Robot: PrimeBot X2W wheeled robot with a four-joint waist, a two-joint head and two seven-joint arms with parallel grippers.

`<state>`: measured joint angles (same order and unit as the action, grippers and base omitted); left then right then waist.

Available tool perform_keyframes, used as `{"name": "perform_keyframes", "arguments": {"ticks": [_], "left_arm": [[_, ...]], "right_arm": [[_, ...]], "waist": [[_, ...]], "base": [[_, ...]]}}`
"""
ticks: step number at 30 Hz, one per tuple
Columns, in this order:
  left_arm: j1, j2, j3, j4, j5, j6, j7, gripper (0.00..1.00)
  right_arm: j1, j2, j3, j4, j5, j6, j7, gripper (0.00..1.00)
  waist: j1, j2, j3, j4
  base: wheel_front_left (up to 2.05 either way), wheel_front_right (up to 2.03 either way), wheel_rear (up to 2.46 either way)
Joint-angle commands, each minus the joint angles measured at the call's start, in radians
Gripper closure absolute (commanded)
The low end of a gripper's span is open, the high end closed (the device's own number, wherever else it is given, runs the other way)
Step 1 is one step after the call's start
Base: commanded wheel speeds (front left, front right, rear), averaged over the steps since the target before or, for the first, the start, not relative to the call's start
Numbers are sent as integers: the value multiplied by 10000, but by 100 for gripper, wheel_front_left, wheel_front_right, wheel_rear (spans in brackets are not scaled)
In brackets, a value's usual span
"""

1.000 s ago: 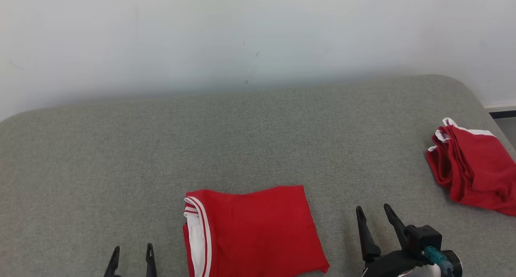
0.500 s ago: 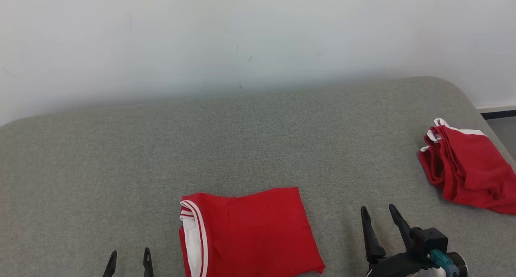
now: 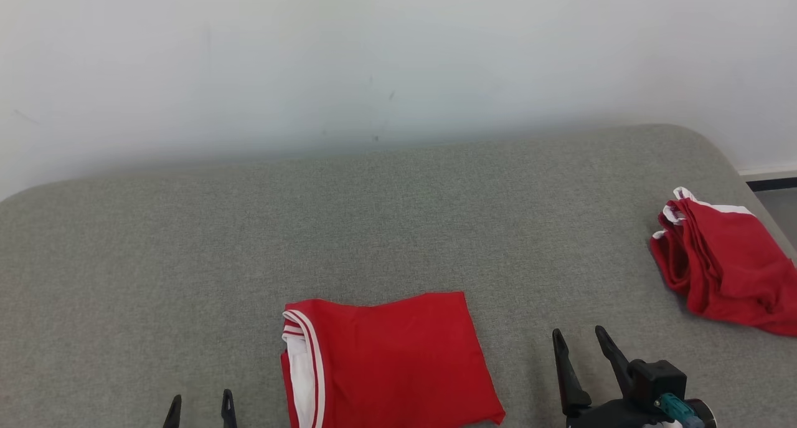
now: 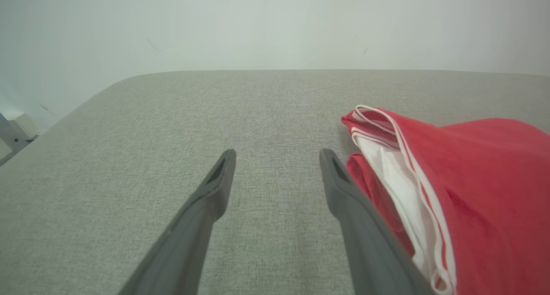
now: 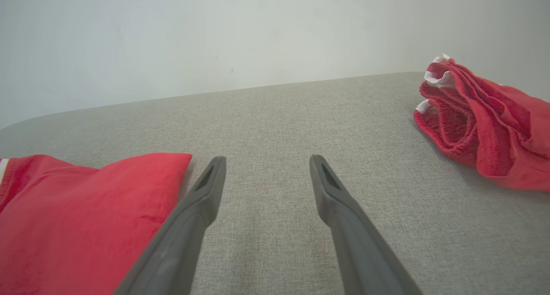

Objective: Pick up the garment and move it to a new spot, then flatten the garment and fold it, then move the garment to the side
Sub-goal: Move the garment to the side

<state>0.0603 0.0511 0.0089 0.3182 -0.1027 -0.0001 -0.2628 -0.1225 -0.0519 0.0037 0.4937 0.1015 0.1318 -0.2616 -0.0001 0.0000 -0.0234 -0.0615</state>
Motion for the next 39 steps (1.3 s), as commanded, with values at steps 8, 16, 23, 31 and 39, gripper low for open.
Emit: {"name": "perform_keyframes", "arguments": {"ticks": [8, 16, 23, 31, 39], "left_arm": [[-37, -9, -491, 30, -61, -37, -24, 0], [-252, -9, -929, 111, -15, 0, -24, 0], [-373, -9, -913, 231, -138, 42, -24, 0], [-457, -9, -980, 202, -172, 66, -24, 0], [-242, -9, -897, 221, -176, 25, -24, 0]], "right_arm": [[-229, 22, 508, 442, 427, -27, -35, 0], [-884, 23, 1059, 1387, 1062, -27, -36, 0], [-1541, 15, 1465, 2605, 1869, -27, -36, 0], [-2083, 27, 2354, 4235, 2677, -27, 51, 51], [-2273, -6, 2412, 4671, 2903, -30, -2, 100]], "waist": [[1, 0, 221, 500], [1, 0, 647, 1466], [1, 0, 906, 1953], [1, 0, 918, 1938], [1, 0, 604, 1371]], "base": [[0, 0, 0], [0, 0, 0], [0, 0, 0], [0, 0, 0], [0, 0, 0]]}}
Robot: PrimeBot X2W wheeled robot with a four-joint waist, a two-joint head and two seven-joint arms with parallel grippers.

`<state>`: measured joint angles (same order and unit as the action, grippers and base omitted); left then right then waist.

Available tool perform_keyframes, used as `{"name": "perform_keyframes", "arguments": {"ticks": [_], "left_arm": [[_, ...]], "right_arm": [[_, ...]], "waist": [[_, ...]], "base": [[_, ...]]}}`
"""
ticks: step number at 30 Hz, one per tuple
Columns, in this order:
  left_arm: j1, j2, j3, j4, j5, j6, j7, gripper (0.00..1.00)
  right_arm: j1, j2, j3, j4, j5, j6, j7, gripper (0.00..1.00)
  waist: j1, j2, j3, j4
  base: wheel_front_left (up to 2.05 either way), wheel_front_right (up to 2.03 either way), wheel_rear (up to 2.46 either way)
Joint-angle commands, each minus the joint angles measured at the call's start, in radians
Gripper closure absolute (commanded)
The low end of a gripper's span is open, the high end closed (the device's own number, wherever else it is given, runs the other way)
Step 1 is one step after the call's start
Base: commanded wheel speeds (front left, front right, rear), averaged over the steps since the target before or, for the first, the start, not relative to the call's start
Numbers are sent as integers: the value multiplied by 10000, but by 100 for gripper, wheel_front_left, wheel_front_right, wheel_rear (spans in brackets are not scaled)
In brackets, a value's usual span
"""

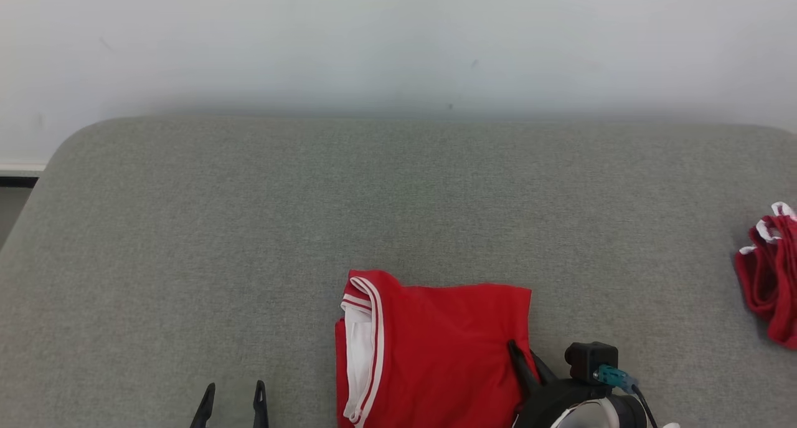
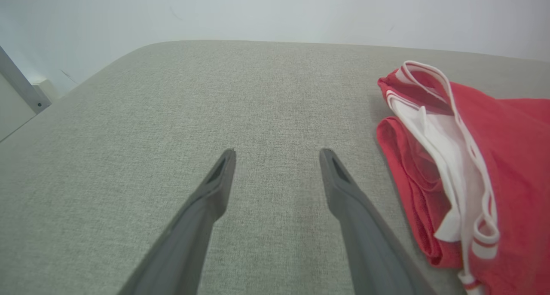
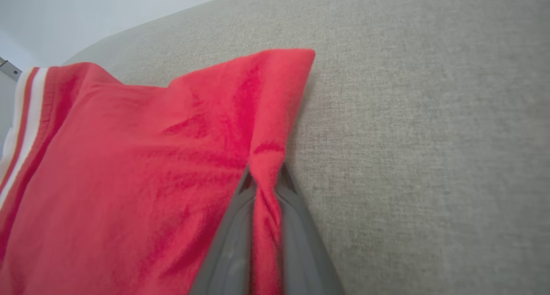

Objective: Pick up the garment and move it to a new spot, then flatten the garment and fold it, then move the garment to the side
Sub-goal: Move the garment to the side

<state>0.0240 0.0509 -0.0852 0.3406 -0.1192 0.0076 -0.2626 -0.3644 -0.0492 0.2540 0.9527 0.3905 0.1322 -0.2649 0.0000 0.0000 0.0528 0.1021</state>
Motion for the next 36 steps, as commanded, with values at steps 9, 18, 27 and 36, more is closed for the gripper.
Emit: {"name": "perform_keyframes", "arguments": {"ticks": [9, 18, 27, 36], "left_arm": [[245, -8, 79, -53, -114, -63, -26, 0], [-167, -8, -99, -203, -51, -35, -28, 0], [-673, -5, -377, -204, 74, -236, -26, 0], [-1535, 7, -878, 208, 278, -582, -26, 0]], "right_arm": [[384, -35, -356, -371, -218, -34, 14, 100], [314, -24, -329, -659, -294, -32, 11, 100], [313, -22, -433, -966, -117, -32, 11, 100], [623, -10, -1125, -1681, -198, -32, 10, 100]], "waist": [[0, 0, -373, -1896], [0, 0, -166, -3996], [0, 0, 208, -6046], [0, 0, 706, -6283]], "base": [[0, 0, 0], [0, 0, 0], [0, 0, 0], [0, 0, 0]]}}
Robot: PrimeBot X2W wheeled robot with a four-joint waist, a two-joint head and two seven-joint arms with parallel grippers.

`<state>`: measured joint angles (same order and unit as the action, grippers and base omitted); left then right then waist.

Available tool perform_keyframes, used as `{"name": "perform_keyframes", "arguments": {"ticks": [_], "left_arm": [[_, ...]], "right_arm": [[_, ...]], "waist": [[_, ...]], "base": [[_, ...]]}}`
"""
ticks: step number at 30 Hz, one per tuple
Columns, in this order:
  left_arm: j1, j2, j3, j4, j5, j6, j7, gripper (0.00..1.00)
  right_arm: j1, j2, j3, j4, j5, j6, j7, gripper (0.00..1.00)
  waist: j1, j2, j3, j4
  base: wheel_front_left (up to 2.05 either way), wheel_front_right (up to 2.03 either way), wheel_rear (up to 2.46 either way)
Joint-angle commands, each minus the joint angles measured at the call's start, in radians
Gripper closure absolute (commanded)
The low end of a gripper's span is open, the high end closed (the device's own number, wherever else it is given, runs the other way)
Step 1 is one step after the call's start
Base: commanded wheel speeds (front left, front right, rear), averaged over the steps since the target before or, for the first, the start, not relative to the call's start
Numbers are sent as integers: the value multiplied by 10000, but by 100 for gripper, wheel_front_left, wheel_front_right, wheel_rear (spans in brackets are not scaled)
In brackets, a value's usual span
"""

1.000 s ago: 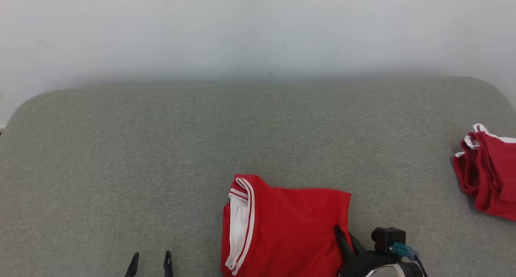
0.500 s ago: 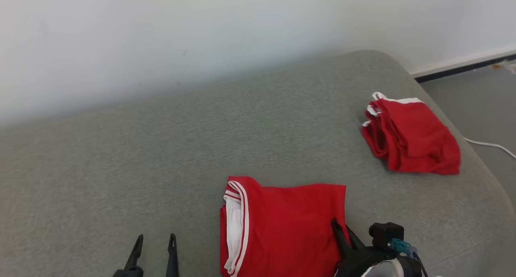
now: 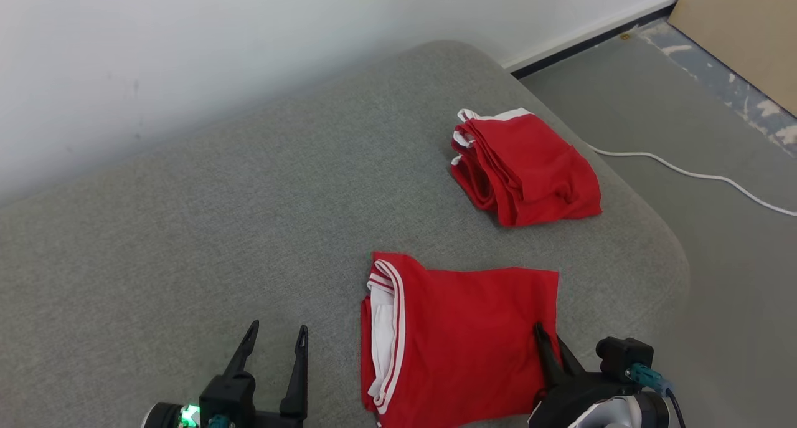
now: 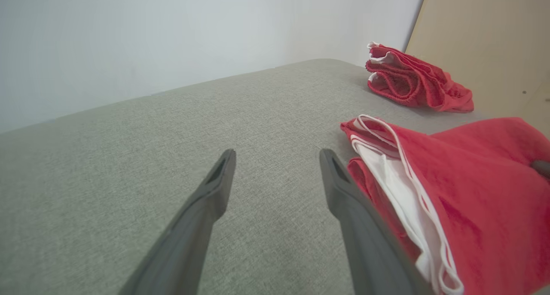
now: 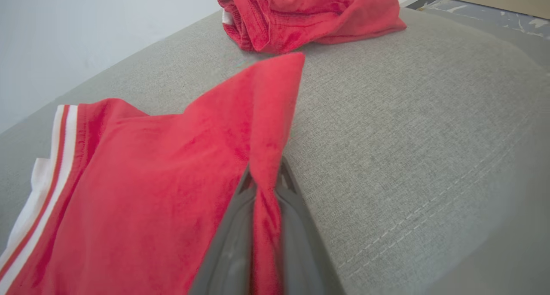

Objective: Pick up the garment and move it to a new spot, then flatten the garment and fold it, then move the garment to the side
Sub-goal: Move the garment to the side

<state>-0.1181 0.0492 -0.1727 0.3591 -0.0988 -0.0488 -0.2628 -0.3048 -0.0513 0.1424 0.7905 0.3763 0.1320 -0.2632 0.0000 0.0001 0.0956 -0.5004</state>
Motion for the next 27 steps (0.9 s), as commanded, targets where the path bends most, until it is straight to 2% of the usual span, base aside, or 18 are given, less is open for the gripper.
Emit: {"name": "perform_keyframes", "arguments": {"ticks": [1, 8, 16, 27], "left_arm": [[-153, 23, -49, 60, 121, -28, -24, 0], [-125, 23, -82, 144, 151, 19, -24, 0], [370, 18, 165, -34, 190, 237, -26, 0], [196, 23, 103, -165, 452, 199, -26, 0]], "right_arm": [[63, 10, -82, -112, -72, -31, -7, 100], [-76, 7, -71, -783, -192, -31, -7, 100], [-1347, -156, 986, -1118, -1109, -31, -7, 100], [-4329, -1321, 1243, -382, -1507, -31, 135, 100]], "waist": [[0, -1, 299, -262], [0, -1, 362, -252], [0, -1, 265, -112], [0, -1, 715, 1205]], "base": [[0, 0, 0], [0, 0, 0], [0, 0, 0], [0, 0, 0]]}}
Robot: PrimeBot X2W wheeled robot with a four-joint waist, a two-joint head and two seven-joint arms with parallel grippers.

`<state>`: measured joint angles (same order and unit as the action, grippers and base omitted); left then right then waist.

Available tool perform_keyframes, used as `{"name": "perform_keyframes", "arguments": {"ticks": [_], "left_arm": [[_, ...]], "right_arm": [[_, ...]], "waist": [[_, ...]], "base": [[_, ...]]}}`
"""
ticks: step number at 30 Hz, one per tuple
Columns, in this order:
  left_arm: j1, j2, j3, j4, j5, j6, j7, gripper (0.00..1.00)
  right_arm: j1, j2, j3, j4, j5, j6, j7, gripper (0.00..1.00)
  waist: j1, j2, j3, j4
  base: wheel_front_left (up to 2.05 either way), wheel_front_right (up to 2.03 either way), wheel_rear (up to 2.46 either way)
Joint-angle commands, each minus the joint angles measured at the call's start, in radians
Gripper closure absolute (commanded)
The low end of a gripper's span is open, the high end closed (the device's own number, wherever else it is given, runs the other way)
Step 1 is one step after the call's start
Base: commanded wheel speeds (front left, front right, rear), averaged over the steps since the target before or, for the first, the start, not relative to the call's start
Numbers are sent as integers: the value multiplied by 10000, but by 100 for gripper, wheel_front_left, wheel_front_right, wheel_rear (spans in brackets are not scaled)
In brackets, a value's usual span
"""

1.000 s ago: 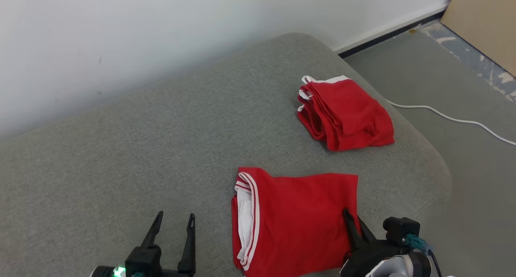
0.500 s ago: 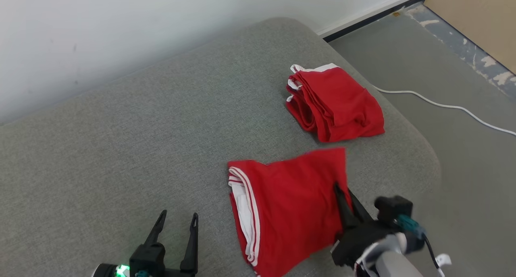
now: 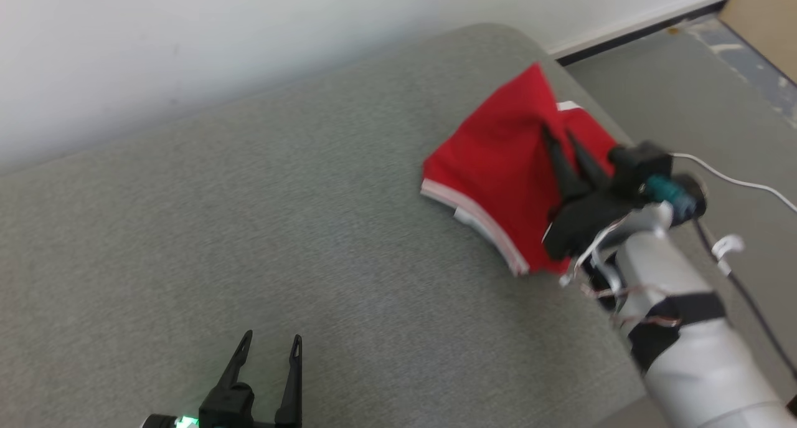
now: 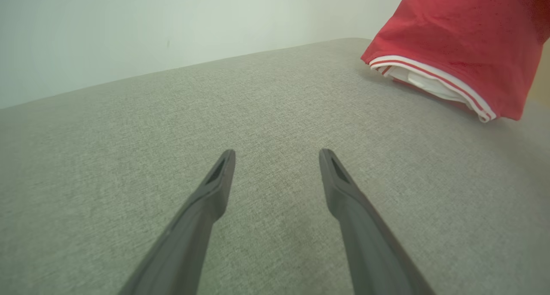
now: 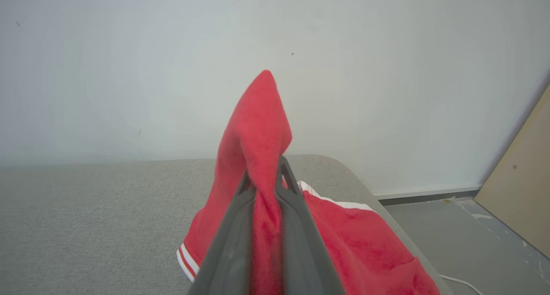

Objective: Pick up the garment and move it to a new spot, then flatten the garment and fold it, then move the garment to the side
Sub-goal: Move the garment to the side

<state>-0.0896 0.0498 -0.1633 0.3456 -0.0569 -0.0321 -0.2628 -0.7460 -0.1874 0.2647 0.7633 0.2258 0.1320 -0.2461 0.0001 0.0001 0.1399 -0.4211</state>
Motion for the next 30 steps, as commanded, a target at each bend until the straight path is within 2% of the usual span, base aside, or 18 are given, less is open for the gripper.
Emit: {"name": "perform_keyframes", "arguments": {"ticks": [1, 6, 16, 22, 27, 28, 29, 30], "left_arm": [[-117, 14, -5, -33, 61, 37, -24, 0], [-258, 16, -39, -40, 145, -8, -24, 0], [-498, 31, 14, -80, 323, -75, -24, 0], [-676, 91, 43, -119, 439, -84, -26, 0], [-817, 111, 38, -102, 460, -82, -24, 0], [-810, 110, 36, -90, 466, -72, -24, 0], [-813, 109, 49, -78, 467, -56, -24, 0], [-807, 109, 54, -68, 466, -47, -24, 0]], "right_arm": [[-190, -74, -51, 49, -46, -31, -4, 100], [-1320, -633, -590, 1163, -462, -31, 132, 100], [-2425, -1720, -2527, 3306, -1779, -31, 136, 100], [-2804, -2430, -3925, 3993, -2864, -31, 154, 100], [-2841, -2930, -5174, 4086, -3891, -31, 229, 100], [-2809, -3051, -5455, 3975, -4181, -31, 206, 58], [-2755, -3086, -5762, 3925, -4392, -31, 251, 12], [-2699, -3063, -6115, 3888, -4594, -31, 316, 0]], "waist": [[-1, -1, 319, 528], [-1, -1, 574, 1002], [-1, -1, 911, 1529], [-1, -1, 1101, 1742], [-1, -1, 1240, 1936], [-1, -1, 1258, 1969], [-1, -1, 1267, 1994], [-1, -1, 1268, 2015]], "base": [[0, 0, 0], [0, 0, 0], [0, 0, 0], [0, 0, 0], [0, 0, 0], [0, 0, 0], [0, 0, 0], [0, 0, 0]]}}
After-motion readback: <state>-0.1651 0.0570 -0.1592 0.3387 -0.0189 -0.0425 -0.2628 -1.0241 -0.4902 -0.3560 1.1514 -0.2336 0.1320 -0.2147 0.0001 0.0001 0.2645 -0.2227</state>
